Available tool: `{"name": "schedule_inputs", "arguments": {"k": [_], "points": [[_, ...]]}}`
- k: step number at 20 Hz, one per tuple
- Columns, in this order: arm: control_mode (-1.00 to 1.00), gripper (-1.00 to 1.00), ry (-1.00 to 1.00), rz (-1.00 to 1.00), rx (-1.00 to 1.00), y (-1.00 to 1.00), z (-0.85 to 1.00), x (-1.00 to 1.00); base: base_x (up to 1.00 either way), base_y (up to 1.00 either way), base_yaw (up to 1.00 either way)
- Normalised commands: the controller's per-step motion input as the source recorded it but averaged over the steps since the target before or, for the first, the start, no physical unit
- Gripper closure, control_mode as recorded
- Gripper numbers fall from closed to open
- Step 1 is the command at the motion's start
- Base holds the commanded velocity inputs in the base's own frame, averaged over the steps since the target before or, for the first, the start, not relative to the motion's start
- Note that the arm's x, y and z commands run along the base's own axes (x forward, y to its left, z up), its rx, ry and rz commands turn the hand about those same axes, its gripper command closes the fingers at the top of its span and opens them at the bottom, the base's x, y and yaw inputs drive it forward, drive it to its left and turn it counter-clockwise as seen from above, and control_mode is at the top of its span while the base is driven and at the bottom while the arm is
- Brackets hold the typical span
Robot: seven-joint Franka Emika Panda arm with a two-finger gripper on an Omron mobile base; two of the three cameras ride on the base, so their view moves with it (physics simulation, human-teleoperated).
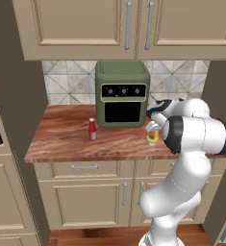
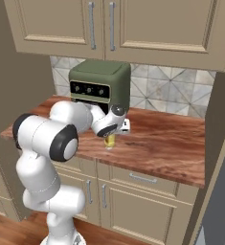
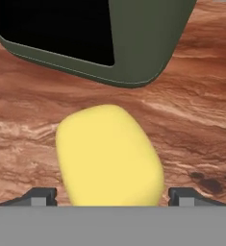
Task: Place the mustard and ketchup from the counter to the top shelf of the fridge. If the existing items in the fridge are on the top shelf, move them to other shelves.
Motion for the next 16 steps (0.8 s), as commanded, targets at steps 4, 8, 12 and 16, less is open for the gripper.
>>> {"name": "schedule_inputs", "arguments": {"k": [4, 8, 12, 16], "points": [[-1.0, 1.0, 0.0, 0.0, 0.0, 0.0, -0.01, 0.0, 0.0, 0.0, 0.0], [-1.0, 1.0, 0.0, 0.0, 0.0, 0.0, 0.0, -0.07, 0.0, 0.0, 0.0], [-1.0, 1.0, 0.0, 0.0, 0.0, 0.0, 0.03, -0.26, 0.0, 0.0, 0.0], [-1.0, 1.0, 0.0, 0.0, 0.0, 0.01, 0.4, -0.44, 0.0, 0.0, 0.0]]}}
